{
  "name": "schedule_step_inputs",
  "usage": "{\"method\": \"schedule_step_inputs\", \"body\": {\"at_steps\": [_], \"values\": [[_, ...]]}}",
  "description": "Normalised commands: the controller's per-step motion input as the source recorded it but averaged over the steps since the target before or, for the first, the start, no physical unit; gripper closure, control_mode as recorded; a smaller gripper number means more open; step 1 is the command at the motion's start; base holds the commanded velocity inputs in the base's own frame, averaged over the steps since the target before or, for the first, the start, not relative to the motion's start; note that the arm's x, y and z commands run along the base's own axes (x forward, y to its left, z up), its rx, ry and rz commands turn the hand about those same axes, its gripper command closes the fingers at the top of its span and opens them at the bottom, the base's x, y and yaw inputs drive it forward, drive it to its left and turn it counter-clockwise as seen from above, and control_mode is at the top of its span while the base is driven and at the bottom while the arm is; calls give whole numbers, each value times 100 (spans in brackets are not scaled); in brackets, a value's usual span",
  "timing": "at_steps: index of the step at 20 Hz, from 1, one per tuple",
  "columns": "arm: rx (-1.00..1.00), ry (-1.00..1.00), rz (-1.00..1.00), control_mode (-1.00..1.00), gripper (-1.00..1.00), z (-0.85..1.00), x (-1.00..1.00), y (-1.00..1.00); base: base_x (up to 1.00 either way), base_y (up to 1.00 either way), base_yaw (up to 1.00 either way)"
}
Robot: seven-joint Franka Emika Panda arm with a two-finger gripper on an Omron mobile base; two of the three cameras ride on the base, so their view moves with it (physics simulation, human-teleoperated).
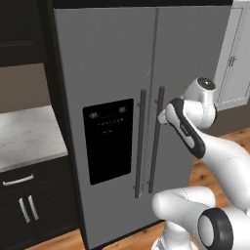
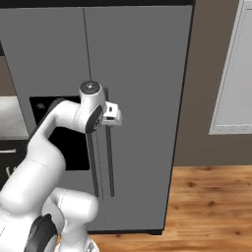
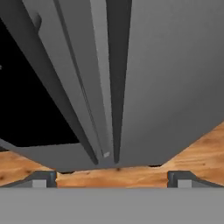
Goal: Move the hot dog bun to the plate on the dining table and place the condiment next to that plate. Then navigate to the fridge and take the sausage and place it on the plate as well.
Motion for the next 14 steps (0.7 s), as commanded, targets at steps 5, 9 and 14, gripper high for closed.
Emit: {"method": "schedule_step_inputs", "body": {"at_steps": [5, 9, 14], "values": [[0, -11, 7, -100, -100, -5, 70, 13, 0, 0, 0], [0, -4, 3, -100, -100, -8, 66, 0, 0, 0, 0], [0, 0, 3, -100, -100, -16, 59, 0, 0, 0, 0]]}}
